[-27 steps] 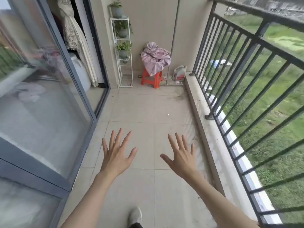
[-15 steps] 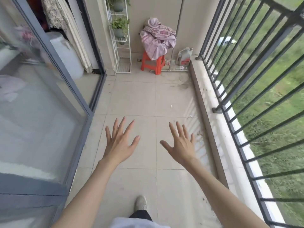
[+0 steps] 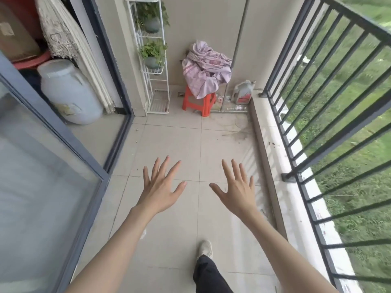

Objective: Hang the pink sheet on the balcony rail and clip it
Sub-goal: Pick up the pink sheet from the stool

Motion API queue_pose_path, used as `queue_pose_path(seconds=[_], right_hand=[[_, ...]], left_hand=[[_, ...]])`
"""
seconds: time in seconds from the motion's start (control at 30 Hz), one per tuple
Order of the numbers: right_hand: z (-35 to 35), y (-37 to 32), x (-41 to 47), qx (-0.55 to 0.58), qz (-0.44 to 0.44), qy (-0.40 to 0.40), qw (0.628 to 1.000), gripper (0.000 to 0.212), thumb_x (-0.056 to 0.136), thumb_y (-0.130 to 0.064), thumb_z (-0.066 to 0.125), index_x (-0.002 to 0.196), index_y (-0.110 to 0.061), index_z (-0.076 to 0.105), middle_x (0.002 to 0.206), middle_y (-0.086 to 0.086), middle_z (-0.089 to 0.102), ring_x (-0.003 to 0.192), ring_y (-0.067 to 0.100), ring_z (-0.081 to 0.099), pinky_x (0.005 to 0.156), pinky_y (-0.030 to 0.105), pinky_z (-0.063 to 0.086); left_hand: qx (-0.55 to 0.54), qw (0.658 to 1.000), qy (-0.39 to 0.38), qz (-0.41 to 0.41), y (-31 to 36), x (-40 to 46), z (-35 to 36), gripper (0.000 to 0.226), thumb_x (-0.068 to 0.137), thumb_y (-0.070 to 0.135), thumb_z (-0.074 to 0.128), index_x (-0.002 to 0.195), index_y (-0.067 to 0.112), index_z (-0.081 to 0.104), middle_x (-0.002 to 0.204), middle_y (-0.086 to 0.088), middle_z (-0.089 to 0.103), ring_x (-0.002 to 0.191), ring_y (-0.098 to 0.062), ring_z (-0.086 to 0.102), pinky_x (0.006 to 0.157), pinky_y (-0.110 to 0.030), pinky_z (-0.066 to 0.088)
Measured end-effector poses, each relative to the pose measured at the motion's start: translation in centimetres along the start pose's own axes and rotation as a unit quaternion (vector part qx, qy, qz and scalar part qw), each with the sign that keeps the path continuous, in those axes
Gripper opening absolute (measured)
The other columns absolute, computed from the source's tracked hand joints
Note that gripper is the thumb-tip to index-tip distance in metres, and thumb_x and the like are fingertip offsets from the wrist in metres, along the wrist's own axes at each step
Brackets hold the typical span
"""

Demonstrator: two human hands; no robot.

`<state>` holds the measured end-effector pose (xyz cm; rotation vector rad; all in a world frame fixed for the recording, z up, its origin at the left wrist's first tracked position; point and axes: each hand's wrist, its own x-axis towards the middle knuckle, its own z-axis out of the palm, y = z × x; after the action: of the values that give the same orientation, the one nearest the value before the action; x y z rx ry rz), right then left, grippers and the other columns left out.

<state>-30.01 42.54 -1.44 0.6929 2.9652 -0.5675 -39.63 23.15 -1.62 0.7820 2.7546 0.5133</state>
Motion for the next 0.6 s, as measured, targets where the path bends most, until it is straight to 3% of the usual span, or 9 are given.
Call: queue_pose_path(seconds=[0.3, 0.47, 0.6], right_hand=[[-4.1, 0.3, 16.2, -0.016, -0.047, -0.013, 0.999, 0.076, 0.088, -0.06, 0.039, 0.148, -0.033, 0.001, 0.159, -0.002, -0.002, 0.146, 0.021, -0.007, 0.115, 0.052, 0.002], [-4.2, -0.6, 25.3, -0.018, -0.048, -0.022, 0.998, 0.075, 0.088, -0.06, 0.039, 0.148, -0.034, 0.002, 0.159, -0.002, -0.003, 0.146, 0.021, -0.007, 0.115, 0.053, 0.001], [-4.3, -2.5, 33.9, -0.019, -0.039, -0.007, 0.999, 0.076, 0.088, -0.061, 0.039, 0.148, -0.034, 0.002, 0.159, -0.003, -0.003, 0.146, 0.02, -0.006, 0.115, 0.053, 0.002]], left_hand=[[-0.028, 0.998, 0.024, -0.043, 0.6, 13.9, -1.6, 0.06, 0.091, 0.053, 0.032, 0.145, 0.036, 0.011, 0.157, 0.002, -0.002, 0.143, -0.019, -0.014, 0.114, -0.051, -0.008], [-0.035, 0.997, 0.02, -0.059, -1.5, 22.0, -2.8, 0.069, 0.081, 0.059, 0.022, 0.145, 0.036, 0.013, 0.157, 0.002, -0.001, 0.143, -0.02, -0.013, 0.114, -0.051, -0.008], [-0.026, 0.999, 0.016, -0.044, -4.0, 30.9, -4.9, 0.065, 0.086, 0.059, 0.025, 0.145, 0.036, 0.011, 0.157, 0.001, -0.003, 0.143, -0.02, -0.014, 0.114, -0.05, -0.009]])
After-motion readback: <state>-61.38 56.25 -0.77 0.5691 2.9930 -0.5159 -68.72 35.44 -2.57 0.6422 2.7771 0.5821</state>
